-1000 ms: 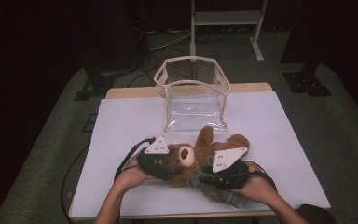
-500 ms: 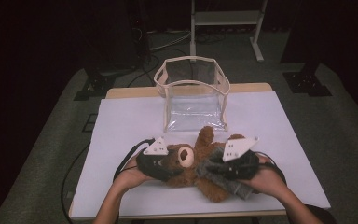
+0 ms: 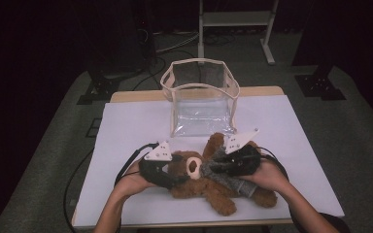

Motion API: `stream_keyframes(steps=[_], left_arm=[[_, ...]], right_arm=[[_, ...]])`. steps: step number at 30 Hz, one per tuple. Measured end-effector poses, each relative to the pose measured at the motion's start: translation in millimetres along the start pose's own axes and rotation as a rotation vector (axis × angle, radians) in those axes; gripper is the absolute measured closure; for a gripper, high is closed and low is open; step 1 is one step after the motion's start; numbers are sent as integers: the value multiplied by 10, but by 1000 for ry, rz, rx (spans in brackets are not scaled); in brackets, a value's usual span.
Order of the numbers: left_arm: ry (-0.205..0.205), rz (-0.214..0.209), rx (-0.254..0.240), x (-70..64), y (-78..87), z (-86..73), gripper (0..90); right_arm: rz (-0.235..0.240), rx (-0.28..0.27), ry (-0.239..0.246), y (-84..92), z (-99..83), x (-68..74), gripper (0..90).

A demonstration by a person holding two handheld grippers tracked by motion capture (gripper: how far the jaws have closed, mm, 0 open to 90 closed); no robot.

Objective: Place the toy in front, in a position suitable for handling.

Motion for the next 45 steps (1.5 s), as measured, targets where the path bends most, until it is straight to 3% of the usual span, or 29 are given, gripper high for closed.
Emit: stream_keyframes(steps=[2,5,7,8,9,10,11,14,16,19,20,24,25,32,33,36,40,45], left_arm=[[-7,-12,5,-28,-16,16,311],[-3,-82,22,-45,-71,-47,319],[-9,-84,28,-50,-73,-58,321],[-17,-85,32,-52,-73,-62,321],[-21,-94,35,-62,-75,-65,321],[-21,-94,35,-62,-75,-65,321],[-30,-98,37,-67,-71,-65,321],[-31,-95,37,-59,-58,-57,319],[-35,-95,37,-48,-27,-35,321],[-45,-102,33,-52,30,2,340],[-40,-83,22,-47,63,26,343],[-28,-81,-3,-47,81,46,349],[-38,-81,25,-60,33,35,359],[-21,-92,39,-78,-58,13,370],[-28,-92,45,-85,-64,13,374],[-28,-85,54,-94,-59,2,376],[-20,-85,47,-86,-57,-15,383],[-21,-81,49,-90,-64,-6,383]], right_arm=[[12,6,10,-16,-21,71,734],[2,27,49,15,11,168,732],[-1,22,50,47,29,161,732],[-11,14,49,84,50,142,732],[-51,1,46,174,90,67,732],[-51,1,46,174,90,67,732],[-80,-7,29,263,105,-46,732],[-84,-2,-8,296,72,-148,732],[-59,14,-33,247,-11,-179,732],[-28,-20,-65,217,-125,-119,733],[-17,-35,-63,232,-180,-59,733],[2,-39,-53,228,-231,47,733],[2,-38,-42,229,-234,109,733],[5,-43,37,189,-42,253,732],[19,-4,81,50,74,282,731],[12,38,107,-66,128,278,730],[-11,30,83,-20,81,190,730],[-40,-21,5,263,-150,50,731]])
Point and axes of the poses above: each handheld gripper's, and its own axes: y roughly backward along the jaws, z roughly out of its top, x roughly to its left, the point moved 1 cm from there along -y, roughly forward along the jaws, and after that the axes turned 7 degrees about z, right-handed, at the moved point
